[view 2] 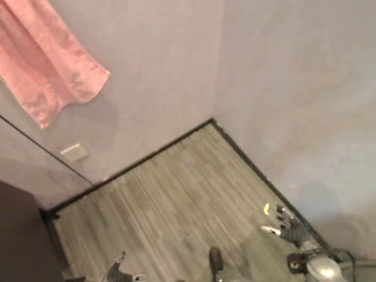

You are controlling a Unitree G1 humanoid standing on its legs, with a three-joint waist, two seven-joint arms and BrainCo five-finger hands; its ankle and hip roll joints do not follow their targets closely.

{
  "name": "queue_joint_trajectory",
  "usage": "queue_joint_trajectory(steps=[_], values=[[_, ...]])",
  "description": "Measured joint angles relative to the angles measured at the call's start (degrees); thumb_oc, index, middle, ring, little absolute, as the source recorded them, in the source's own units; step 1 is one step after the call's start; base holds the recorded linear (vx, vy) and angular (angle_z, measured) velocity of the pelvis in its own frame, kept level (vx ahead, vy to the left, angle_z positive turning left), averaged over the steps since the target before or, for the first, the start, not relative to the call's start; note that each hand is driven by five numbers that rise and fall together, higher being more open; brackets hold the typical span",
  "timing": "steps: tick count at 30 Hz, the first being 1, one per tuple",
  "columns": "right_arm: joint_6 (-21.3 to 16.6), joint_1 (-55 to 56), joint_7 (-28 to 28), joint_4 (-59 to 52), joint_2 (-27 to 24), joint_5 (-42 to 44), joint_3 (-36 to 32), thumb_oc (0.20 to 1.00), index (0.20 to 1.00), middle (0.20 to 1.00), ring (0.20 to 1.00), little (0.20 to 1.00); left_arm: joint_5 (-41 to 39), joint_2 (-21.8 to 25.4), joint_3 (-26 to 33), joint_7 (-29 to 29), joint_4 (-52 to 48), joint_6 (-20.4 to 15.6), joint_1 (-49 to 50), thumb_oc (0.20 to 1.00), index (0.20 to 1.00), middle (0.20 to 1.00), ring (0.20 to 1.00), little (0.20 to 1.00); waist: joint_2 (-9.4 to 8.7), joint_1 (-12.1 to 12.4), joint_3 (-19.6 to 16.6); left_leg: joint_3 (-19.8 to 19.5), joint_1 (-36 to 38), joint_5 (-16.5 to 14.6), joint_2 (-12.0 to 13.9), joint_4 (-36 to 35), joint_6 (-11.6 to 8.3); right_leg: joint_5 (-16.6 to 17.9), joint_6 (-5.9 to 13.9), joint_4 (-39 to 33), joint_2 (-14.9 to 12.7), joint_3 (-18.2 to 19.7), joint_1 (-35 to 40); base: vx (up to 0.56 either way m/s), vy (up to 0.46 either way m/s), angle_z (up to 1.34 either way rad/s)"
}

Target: Put brush and paste in cup on sink, flatten towel.

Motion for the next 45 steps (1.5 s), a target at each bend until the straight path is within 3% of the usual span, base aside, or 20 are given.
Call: queue_joint_trajectory(steps=[2,6,8,13,17,19,20,22,23,26,28,31,32,34,35,36,38,41,42,45], values=[[-0.03,-1.56,-0.04,-1.62,0.22,-0.95,0.02,1.000,1.000,1.000,1.000,1.000,-0.08,-0.09,0.53,-0.02,2.73,-0.56,-0.42,1.000,1.000,1.000,1.000,1.000,0.59,0.11,0.75,3.05,-0.26,0.65,2.11,-1.81,-0.42,-0.34,-0.57,-0.44,-0.41,-3.09,0.18,0.06,0.004,0.75],[0.03,1.82,-0.11,-1.90,0.58,-1.02,-0.10,1.000,1.000,1.000,1.000,1.000,0.18,-0.53,0.06,-0.04,4.97,-0.43,-3.93,1.000,1.000,1.000,1.000,1.000,1.99,-7.41,1.40,27.86,0.16,2.56,8.13,-3.33,-2.98,-1.85,0.01,-1.49,-3.01,-10.23,2.44,0.13,0.111,0.95],[0.85,2.02,-0.15,-0.11,1.04,-3.03,0.78,1.000,1.000,1.000,1.000,1.000,0.25,-0.96,-0.02,-0.01,3.52,-0.52,-4.33,1.000,1.000,1.000,1.000,1.000,3.58,-7.63,1.38,24.74,1.99,6.39,5.86,-7.13,-2.06,-1.65,1.17,-1.67,-3.65,-9.70,3.31,0.21,0.166,0.06],[1.56,-0.80,-0.72,5.86,2.59,-3.21,1.14,1.000,1.000,1.000,1.000,1.000,-0.14,-1.17,0.60,-0.07,-5.07,-1.67,-0.58,1.000,1.000,1.000,1.000,1.000,6.78,-4.83,-0.67,22.21,5.58,4.75,1.83,-7.94,1.13,-3.27,3.16,4.17,-8.04,-9.86,3.80,0.18,0.236,0.10],[1.45,-2.09,-1.62,5.80,3.13,-3.12,-0.61,1.000,1.000,1.000,1.000,1.000,-0.48,0.25,0.49,-1.37,-6.59,-1.65,1.21,1.000,1.000,1.000,1.000,1.000,8.81,-3.84,-2.28,19.23,6.05,3.80,0.16,-7.69,2.85,-5.72,4.85,18.54,-11.60,-9.45,-1.53,0.14,0.206,0.30],[1.43,-2.88,-1.76,5.37,3.07,-3.05,-0.62,1.000,1.000,1.000,1.000,1.000,-0.52,2.25,0.42,-2.09,-8.18,-1.62,1.95,1.000,1.000,1.000,1.000,1.000,8.50,-4.33,-2.00,17.19,7.12,2.26,-1.01,-8.23,5.04,-8.37,6.35,32.72,-12.54,-3.51,-8.72,0.29,0.169,0.27],[1.46,-3.06,-1.74,4.83,3.57,-3.05,-0.59,1.000,1.000,1.000,1.000,1.000,-0.51,2.74,0.49,-2.14,-5.77,-1.44,0.89,1.000,1.000,1.000,1.000,1.000,8.67,-5.67,-1.91,15.95,7.35,1.58,-0.55,-8.54,6.12,-12.87,8.84,36.90,-7.69,4.88,-11.75,0.29,0.053,0.41],[1.61,-1.57,-2.13,2.31,3.90,-3.07,-0.62,1.000,1.000,1.000,1.000,1.000,-0.49,3.57,0.48,-2.22,-4.47,-1.40,-0.17,1.000,1.000,1.000,1.000,1.000,7.41,-6.29,-1.60,15.98,8.37,1.90,-1.31,-9.08,5.60,-14.29,8.52,33.80,-6.92,1.16,-14.06,0.39,0.009,0.33],[1.62,-0.85,-2.96,0.46,3.82,-4.32,-0.54,1.000,1.000,1.000,1.000,1.000,-0.45,4.07,0.61,-2.18,-4.29,-1.14,-0.27,1.000,1.000,1.000,1.000,1.000,6.00,-6.88,-1.29,15.91,8.64,-0.38,-2.49,-8.28,5.32,-13.18,6.74,24.63,-7.78,-6.61,-15.97,0.49,-0.015,0.11],[2.26,0.36,-4.27,-1.32,3.66,-7.33,-0.58,1.000,1.000,1.000,1.000,1.000,-0.17,2.48,0.48,-2.27,-3.41,-0.96,-2.13,1.000,1.000,1.000,1.000,1.000,5.09,-8.47,-1.74,13.68,8.92,-3.91,-3.36,-5.19,3.36,-8.78,9.51,6.33,-7.18,-8.83,-17.25,0.45,-0.035,0.37],[2.24,0.75,-4.30,-2.97,3.53,-8.19,-0.55,1.000,1.000,1.000,1.000,1.000,0.09,1.71,0.51,-2.14,-3.14,-0.93,-2.72,1.000,1.000,1.000,1.000,1.000,5.31,-8.74,-1.83,13.40,10.88,-4.77,-3.40,-4.58,3.35,-6.94,7.96,3.78,-7.45,-12.24,-17.27,0.40,-0.025,0.29],[2.17,2.19,-4.10,-3.82,2.89,-9.87,-0.31,1.000,1.000,1.000,1.000,1.000,0.30,-1.11,-0.10,-2.08,-2.46,-0.50,-2.56,1.000,1.000,1.000,1.000,1.000,7.47,-10.94,-3.19,10.49,16.31,-8.50,-1.93,-5.33,-0.12,-5.13,6.21,7.56,-5.98,-11.49,-14.89,0.44,-0.110,0.50],[2.34,2.79,-4.14,-3.59,2.36,-9.93,-0.44,1.000,1.000,1.000,1.000,1.000,0.36,-1.92,-0.97,-2.13,-1.95,-0.50,-3.10,1.000,1.000,1.000,1.000,1.000,8.40,-11.53,-3.24,8.78,16.33,-8.96,-0.80,-1.74,-1.68,0.93,2.91,7.59,-5.35,-8.39,-13.60,0.44,-0.252,0.85],[2.55,2.86,-4.15,-2.06,1.75,-10.47,-0.42,1.000,1.000,1.000,1.000,1.000,0.60,-4.49,-2.31,-2.07,1.62,-0.65,-5.65,1.000,1.000,1.000,1.000,1.000,8.66,-13.69,-3.32,5.67,9.98,-7.93,1.73,13.28,-7.43,2.50,1.23,7.89,-4.38,-4.49,-10.25,0.48,-0.298,1.09],[2.63,3.03,-4.07,-2.02,0.35,-11.42,0.01,1.000,1.000,1.000,1.000,1.000,1.34,-6.25,-2.07,-2.11,2.09,-0.62,-6.07,1.000,1.000,1.000,1.000,1.000,8.41,-12.54,-3.41,5.23,5.95,-2.04,2.67,25.83,-11.31,1.54,-1.45,5.94,-2.86,-5.25,-6.72,0.40,-0.227,0.41],[2.61,2.35,-4.10,-2.09,-0.52,-12.39,0.49,1.000,1.000,1.000,1.000,1.000,1.42,-6.06,-2.14,-2.08,1.60,-0.74,-5.59,1.000,1.000,1.000,1.000,1.000,7.88,-10.94,-3.15,4.78,2.78,2.42,3.63,34.17,-11.82,1.44,-3.55,5.85,-2.24,-3.81,-5.31,0.42,-0.211,-0.49],[2.17,-2.20,-5.27,-3.11,-1.99,-13.59,1.61,1.000,1.000,1.000,1.000,1.000,1.40,-4.32,-1.79,-2.03,1.90,-0.57,-5.11,1.000,1.000,1.000,1.000,1.000,6.93,-9.80,-2.81,3.43,-5.01,2.24,4.51,45.31,-10.67,-1.88,-6.58,4.71,0.07,-0.69,-1.72,0.41,-0.153,-0.90],[2.22,-3.03,-6.43,-3.28,-1.67,-14.47,2.17,1.000,1.000,1.000,1.000,1.000,1.30,-1.78,-1.88,-1.67,2.25,-0.60,-7.59,1.000,1.000,1.000,1.000,1.000,3.33,-9.89,-2.29,12.07,-8.28,0.67,9.40,37.37,-7.47,-2.45,-6.47,1.63,-0.27,-0.33,3.72,0.37,0.024,-0.05],[2.28,-2.35,-6.70,-3.29,-1.52,-14.46,2.22,1.000,1.000,1.000,1.000,1.000,1.29,-1.28,-2.04,-1.62,2.42,-0.58,-8.58,1.000,1.000,1.000,1.000,1.000,2.52,-10.13,-2.32,16.40,-8.35,0.17,11.81,30.38,-6.17,-3.22,-6.39,-0.73,-0.07,-0.37,6.59,0.32,0.120,0.20],[2.33,-4.90,-6.69,-1.31,-1.58,-14.56,3.90,1.000,1.000,1.000,1.000,1.000,1.25,-0.60,-1.65,-1.08,2.10,-0.63,-9.72,1.000,1.000,1.000,1.000,1.000,2.25,-8.40,-2.21,15.86,-8.42,4.99,12.40,1.60,-6.39,-3.93,-4.93,-1.61,1.18,0.18,9.60,0.32,0.149,-0.37]])
